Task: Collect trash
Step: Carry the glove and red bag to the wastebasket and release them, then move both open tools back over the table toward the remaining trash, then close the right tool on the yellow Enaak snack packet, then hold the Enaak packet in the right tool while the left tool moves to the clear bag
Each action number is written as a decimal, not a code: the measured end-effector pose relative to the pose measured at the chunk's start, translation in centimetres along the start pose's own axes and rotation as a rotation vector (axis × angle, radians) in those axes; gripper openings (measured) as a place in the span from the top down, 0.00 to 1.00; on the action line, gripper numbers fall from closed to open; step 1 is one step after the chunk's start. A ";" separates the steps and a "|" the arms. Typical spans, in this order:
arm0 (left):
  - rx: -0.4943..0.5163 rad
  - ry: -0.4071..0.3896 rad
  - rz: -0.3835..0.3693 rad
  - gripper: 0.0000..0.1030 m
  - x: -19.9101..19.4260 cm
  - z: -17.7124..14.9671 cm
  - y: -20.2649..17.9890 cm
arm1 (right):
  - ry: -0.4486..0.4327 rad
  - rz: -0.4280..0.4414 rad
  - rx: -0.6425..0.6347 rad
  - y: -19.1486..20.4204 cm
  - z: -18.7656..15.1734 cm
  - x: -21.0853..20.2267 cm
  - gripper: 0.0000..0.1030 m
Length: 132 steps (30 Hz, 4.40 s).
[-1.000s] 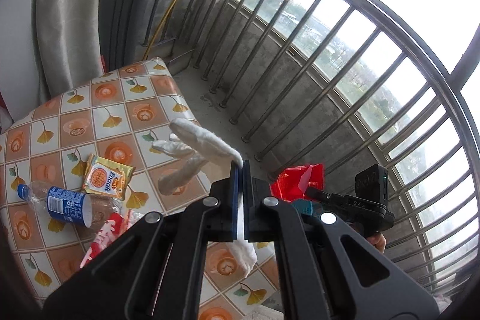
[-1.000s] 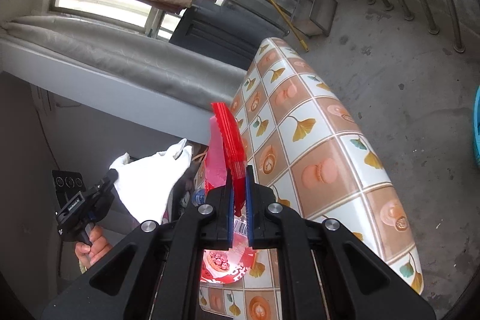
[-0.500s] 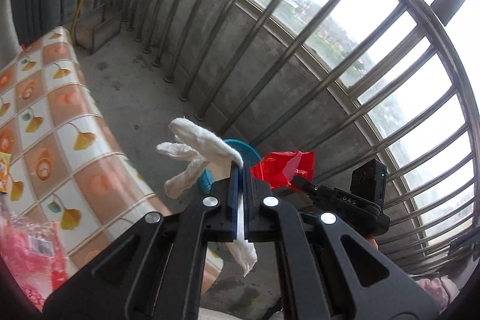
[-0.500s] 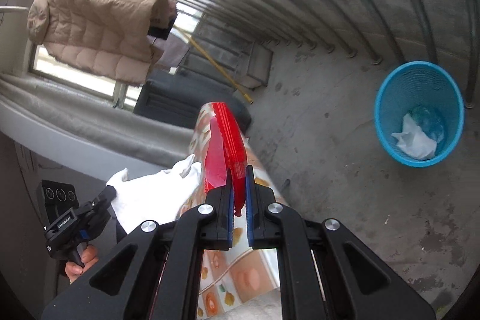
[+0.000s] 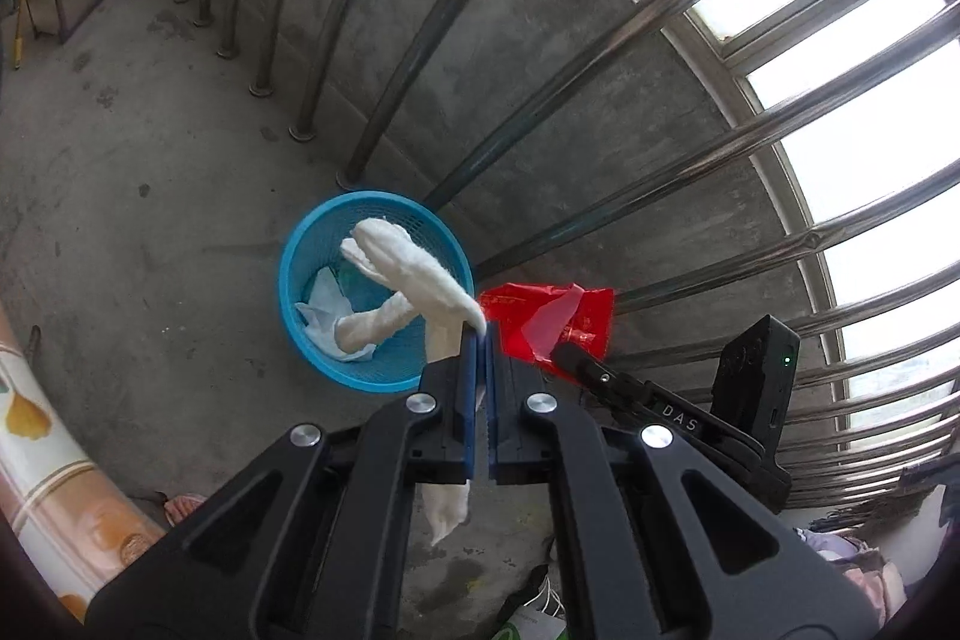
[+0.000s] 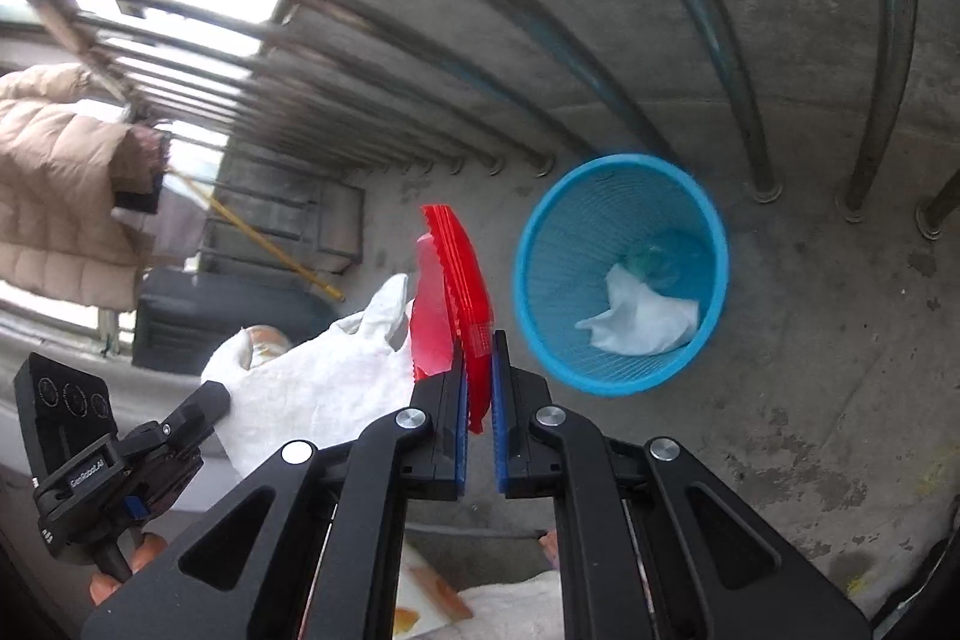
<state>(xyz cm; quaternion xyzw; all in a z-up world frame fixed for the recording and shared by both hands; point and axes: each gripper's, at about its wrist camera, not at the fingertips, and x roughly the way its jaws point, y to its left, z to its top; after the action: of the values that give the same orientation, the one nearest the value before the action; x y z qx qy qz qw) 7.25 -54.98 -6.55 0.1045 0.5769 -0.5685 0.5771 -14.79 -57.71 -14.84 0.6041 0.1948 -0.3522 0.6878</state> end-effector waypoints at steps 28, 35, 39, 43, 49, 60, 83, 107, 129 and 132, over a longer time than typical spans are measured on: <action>-0.097 -0.196 0.099 0.52 -10.3 -6.6 4.1 | 0.098 -0.043 -0.016 -0.8 -3.0 6.1 0.32; -0.069 -0.332 0.154 0.49 -22.1 -11.4 5.1 | 0.172 0.052 -0.154 7.0 -6.8 4.3 0.32; -0.044 -0.408 0.194 0.44 -29.0 -15.1 6.4 | 0.220 0.108 -0.241 11.9 -9.2 3.4 0.32; -0.070 -0.511 0.221 0.40 -36.6 -19.3 8.9 | 0.275 0.148 -0.332 17.0 -11.8 3.1 0.32; -0.217 -0.710 0.287 0.36 -47.2 -25.7 15.8 | 0.399 0.216 -0.429 24.9 -16.0 5.8 0.32; -0.613 -0.847 0.261 0.37 -52.0 -39.6 31.5 | 0.682 0.218 -0.558 37.7 -27.9 15.4 0.32; -0.621 -0.822 0.142 0.41 -45.9 -44.0 33.7 | 0.648 -0.056 -0.949 50.4 -43.0 29.7 0.57; -0.577 -0.835 0.189 0.41 -46.4 -44.9 32.4 | 0.339 -0.311 -1.287 45.5 -35.5 26.3 0.93; -0.212 -0.662 0.104 0.41 -40.7 -44.2 21.6 | 0.442 -0.157 -1.167 27.9 -36.8 8.5 0.93; -0.139 -0.599 0.087 0.41 -38.0 -42.2 19.8 | 0.477 -0.089 -1.123 27.3 -37.1 8.1 0.93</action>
<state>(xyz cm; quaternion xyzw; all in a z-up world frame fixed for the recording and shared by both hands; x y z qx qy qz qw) 11.45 4.71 -0.50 -0.0827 0.4138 -0.5080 0.7509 16.18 -23.20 -8.71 0.2026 0.5242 -0.0791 0.8234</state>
